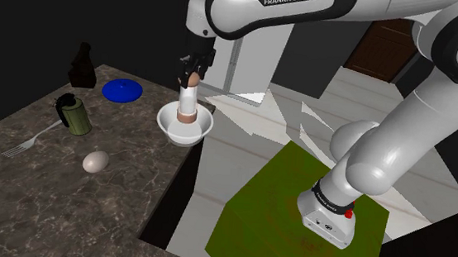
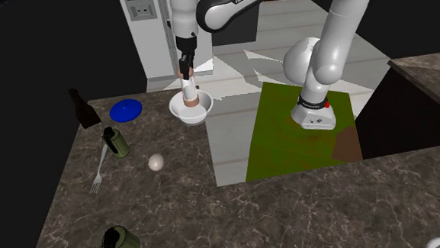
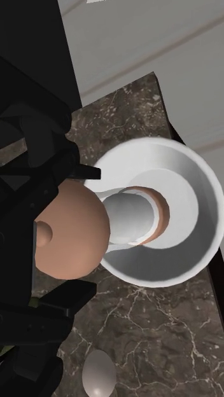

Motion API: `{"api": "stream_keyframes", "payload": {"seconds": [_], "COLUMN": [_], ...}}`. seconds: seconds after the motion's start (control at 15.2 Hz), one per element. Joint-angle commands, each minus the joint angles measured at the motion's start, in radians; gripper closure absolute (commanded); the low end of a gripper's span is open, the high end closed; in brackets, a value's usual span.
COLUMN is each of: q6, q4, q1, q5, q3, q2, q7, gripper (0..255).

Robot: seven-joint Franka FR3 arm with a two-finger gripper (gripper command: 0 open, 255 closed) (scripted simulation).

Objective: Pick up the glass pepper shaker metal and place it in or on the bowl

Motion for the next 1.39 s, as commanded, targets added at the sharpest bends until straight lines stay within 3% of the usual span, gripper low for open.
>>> {"api": "stream_keyframes", "payload": {"seconds": [0.0,0.4,0.46,0.79,1.06,1.32], "q6": [0.011,0.011,0.011,0.011,-0.111,-0.111], "q4": [-0.011,-0.011,-0.011,-0.011,0.078,0.078], "q1": [-0.001,-0.001,-0.001,-0.001,-0.002,-0.002], "q5": [0.000,0.000,0.000,0.000,0.014,0.014], "q3": [-0.001,-0.001,-0.001,-0.001,-0.003,-0.003], "q2": [-0.001,-0.001,-0.001,-0.001,-0.035,-0.035], "q7": [-0.001,-0.001,-0.001,-0.001,-0.011,-0.011], "gripper": [255,255,0,0,0,0]}}
